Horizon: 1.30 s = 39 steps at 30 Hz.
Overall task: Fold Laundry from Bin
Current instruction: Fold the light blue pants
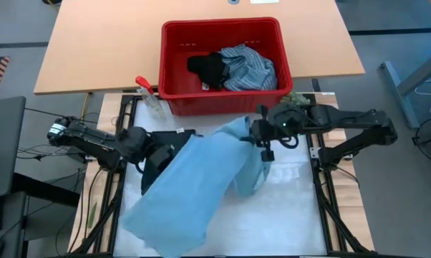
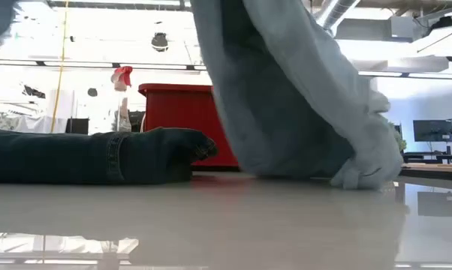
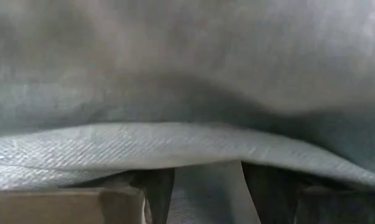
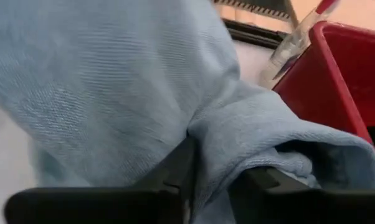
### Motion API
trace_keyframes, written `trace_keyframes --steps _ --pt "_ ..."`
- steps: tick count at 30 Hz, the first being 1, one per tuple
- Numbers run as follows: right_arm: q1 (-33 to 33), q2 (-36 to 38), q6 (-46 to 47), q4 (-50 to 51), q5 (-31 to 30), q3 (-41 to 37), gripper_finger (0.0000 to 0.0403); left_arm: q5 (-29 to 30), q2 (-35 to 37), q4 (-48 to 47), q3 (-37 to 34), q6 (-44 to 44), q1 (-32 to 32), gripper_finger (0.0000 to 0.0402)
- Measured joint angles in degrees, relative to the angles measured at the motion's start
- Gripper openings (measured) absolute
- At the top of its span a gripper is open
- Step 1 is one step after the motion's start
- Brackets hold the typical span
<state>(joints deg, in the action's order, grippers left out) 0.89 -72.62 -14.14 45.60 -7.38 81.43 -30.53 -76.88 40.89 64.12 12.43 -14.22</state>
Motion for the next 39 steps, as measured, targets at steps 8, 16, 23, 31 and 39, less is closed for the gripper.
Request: trace_keyframes --steps 8,16,23,31,39 --pt "6.74 3.17 -5.65 2.66 -13.72 5.70 0.0214 8.97 0.07 10.14 0.00 0.43 -2.69 0.0171" --pt "13.65 9.60 -5.15 -0.13 -17.63 10.51 0.0234 15.94 2.63 13.08 0.00 -5.18 -5.39 0.0171" --pt "12.48 11.20 -1.09 0.39 -15.26 10.14 0.0235 17.09 2.92 14.77 0.13 -6.33 -6.16 0.0171" --pt "12.42 11.66 4.03 -6.82 -13.15 10.01 0.0235 16.12 2.93 15.40 0.13 -7.49 -6.40 0.0171" --pt "7.56 12.48 33.61 -13.09 -26.40 10.10 0.0235 16.66 2.94 14.44 0.13 -9.79 -6.42 0.0171"
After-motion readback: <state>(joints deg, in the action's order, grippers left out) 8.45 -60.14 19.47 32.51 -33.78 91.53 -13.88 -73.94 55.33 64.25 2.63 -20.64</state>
